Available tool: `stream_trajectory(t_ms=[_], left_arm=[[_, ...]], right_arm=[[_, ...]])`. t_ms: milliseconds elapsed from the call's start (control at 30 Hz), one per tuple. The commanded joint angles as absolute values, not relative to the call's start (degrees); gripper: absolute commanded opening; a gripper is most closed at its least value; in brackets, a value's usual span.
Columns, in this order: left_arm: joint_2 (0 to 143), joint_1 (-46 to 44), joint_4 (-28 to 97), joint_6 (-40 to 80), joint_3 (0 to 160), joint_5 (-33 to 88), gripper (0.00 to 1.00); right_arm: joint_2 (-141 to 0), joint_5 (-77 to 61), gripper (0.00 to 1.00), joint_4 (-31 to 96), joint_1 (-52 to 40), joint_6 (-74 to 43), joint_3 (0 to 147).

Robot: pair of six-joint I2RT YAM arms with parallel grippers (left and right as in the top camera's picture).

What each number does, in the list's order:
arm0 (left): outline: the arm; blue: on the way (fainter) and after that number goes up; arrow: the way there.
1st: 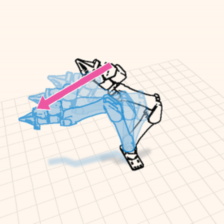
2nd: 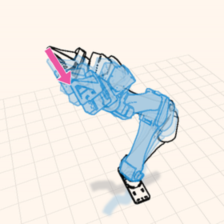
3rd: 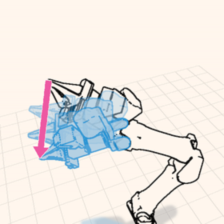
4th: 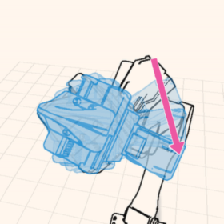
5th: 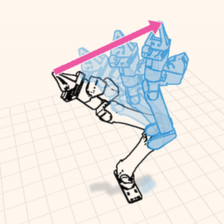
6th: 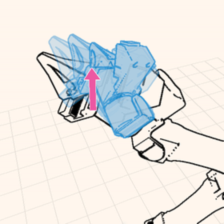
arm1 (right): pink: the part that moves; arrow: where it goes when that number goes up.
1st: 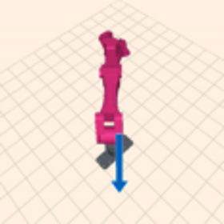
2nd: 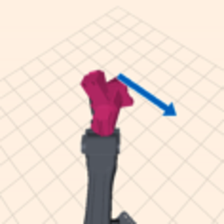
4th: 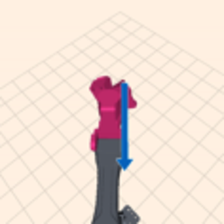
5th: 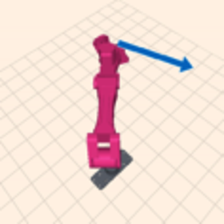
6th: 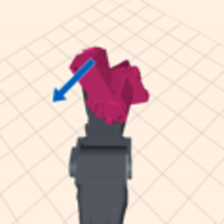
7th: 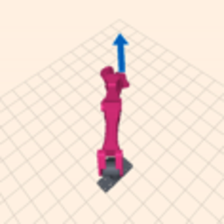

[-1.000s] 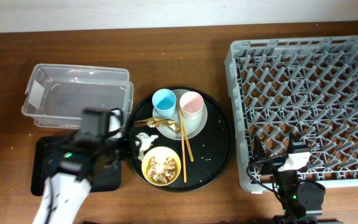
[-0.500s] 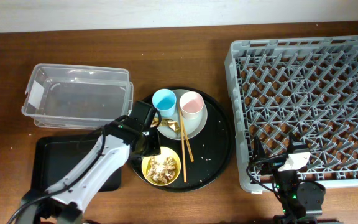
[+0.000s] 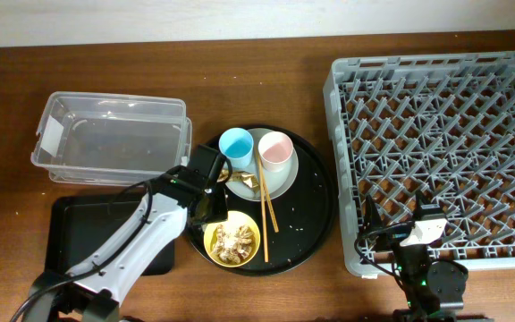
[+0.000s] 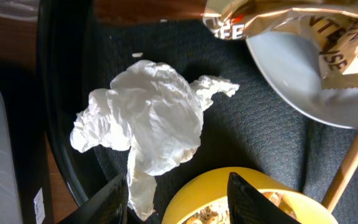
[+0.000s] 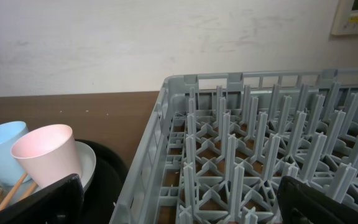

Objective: Sort waste into correct bins and load items into the dishwasher rack
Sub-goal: 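Grasp the white tissue with the left gripper and drop it in the clear bin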

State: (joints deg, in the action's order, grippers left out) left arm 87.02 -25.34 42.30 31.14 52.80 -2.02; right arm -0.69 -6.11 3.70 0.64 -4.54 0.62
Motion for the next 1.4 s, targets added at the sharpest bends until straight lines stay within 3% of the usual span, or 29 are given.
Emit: stream_trajectory(t_ms=[0,767,1100,1133,1233,1267,1367], left_arm=[[86.98,-25.45,42.37,31.66,54.22,-3.53,0.50],[87.48,-25.45,40.64,33.89,54.19,-9.04,0.50],[94.08,-25.50,39.22,34.35,54.15,-8.67,0.51],[94.67,-25.50,38.85,34.35,54.15,-8.67,0.48],[94.63,-25.45,37.93,34.33,54.33,-8.64,0.06],[94.52,-25.45,38.02,34.30,54.65,-8.64,0.01],[92.99,-25.45,39.09,34.28,56.73,-8.64,0.01]], right_arm=[[-0.40,-6.22,0.98,4.03,0.38,-4.75,0.32],[-0.40,-6.22,0.98,4.03,0.38,-4.75,0.32],[-0.40,-6.22,0.98,4.03,0.38,-4.75,0.32],[-0.40,-6.22,0.98,4.03,0.38,-4.75,0.32],[-0.40,-6.22,0.98,4.03,0.38,-4.75,0.32],[-0.40,-6.22,0.98,4.03,0.38,-4.75,0.32],[-0.40,-6.22,0.98,4.03,0.38,-4.75,0.32]])
